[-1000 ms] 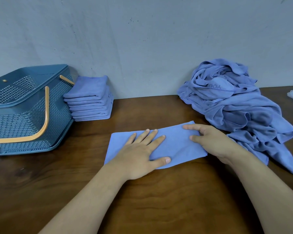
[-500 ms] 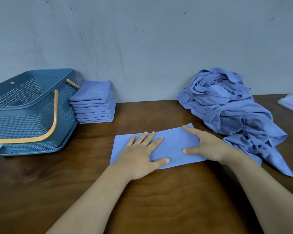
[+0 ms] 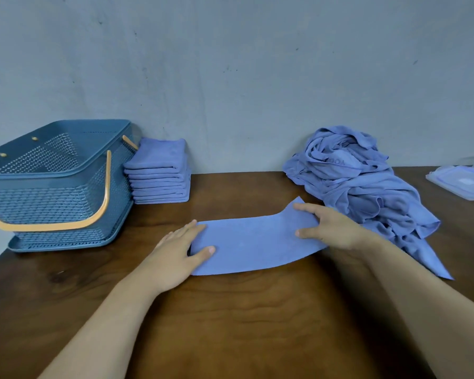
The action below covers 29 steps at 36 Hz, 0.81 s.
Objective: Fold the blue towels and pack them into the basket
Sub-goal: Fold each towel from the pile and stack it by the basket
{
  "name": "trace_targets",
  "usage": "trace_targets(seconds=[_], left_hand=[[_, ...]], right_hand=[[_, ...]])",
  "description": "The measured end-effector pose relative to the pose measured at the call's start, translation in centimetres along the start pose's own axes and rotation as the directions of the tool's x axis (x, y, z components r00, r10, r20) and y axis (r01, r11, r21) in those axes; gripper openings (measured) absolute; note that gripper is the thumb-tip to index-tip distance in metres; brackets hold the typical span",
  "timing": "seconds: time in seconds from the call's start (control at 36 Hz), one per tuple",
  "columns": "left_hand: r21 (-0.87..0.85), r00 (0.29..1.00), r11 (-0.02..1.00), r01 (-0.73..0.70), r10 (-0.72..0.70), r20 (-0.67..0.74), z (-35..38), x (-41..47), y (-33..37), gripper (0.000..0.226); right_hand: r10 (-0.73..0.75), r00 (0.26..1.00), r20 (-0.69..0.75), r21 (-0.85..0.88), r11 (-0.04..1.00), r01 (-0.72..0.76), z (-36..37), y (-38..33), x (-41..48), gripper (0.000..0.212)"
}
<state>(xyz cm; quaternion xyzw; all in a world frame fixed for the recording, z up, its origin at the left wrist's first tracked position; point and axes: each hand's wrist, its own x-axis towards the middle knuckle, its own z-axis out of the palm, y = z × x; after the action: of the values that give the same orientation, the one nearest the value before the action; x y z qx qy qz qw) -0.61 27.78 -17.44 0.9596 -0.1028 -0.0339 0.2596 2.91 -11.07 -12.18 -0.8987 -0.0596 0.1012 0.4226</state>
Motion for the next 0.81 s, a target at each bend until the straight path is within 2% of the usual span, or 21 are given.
trace_targets(seconds=[0.17,0.36,0.5,0.61,0.81], left_hand=[[-0.051,0.995,0.997,0.049,-0.054,-0.087,-0.8,0.7,-0.6,0.061],[-0.140,0.977,0.987,0.072,-0.098,-0.188,-0.6,1.5,-1.3,0.033],[-0.227,0.972,0.970,0.082,-0.128,-0.198,-0.2,1.8,-1.8,0.030],[-0.257,0.961,0.963,0.075,-0.139,-0.238,0.0,2.0,-1.5,0.029],[-0.317,0.957,0.942,0.108,-0.185,-0.224,-0.2,2.0,-1.4,0.035]], right_hand=[[-0.041,0.999,0.018,-0.050,0.998,0.042,1.1,-6.9,0.7,0.070],[-0.077,0.995,0.065,-0.207,0.974,0.089,6.5,-12.4,1.9,0.082],[-0.046,0.989,0.143,-0.296,0.951,0.087,10.8,-14.0,2.7,0.088],[-0.032,0.990,0.139,-0.321,0.944,0.076,13.8,-14.1,3.2,0.090],[0.011,0.993,0.117,-0.219,0.976,0.015,16.1,-12.5,4.2,0.093]])
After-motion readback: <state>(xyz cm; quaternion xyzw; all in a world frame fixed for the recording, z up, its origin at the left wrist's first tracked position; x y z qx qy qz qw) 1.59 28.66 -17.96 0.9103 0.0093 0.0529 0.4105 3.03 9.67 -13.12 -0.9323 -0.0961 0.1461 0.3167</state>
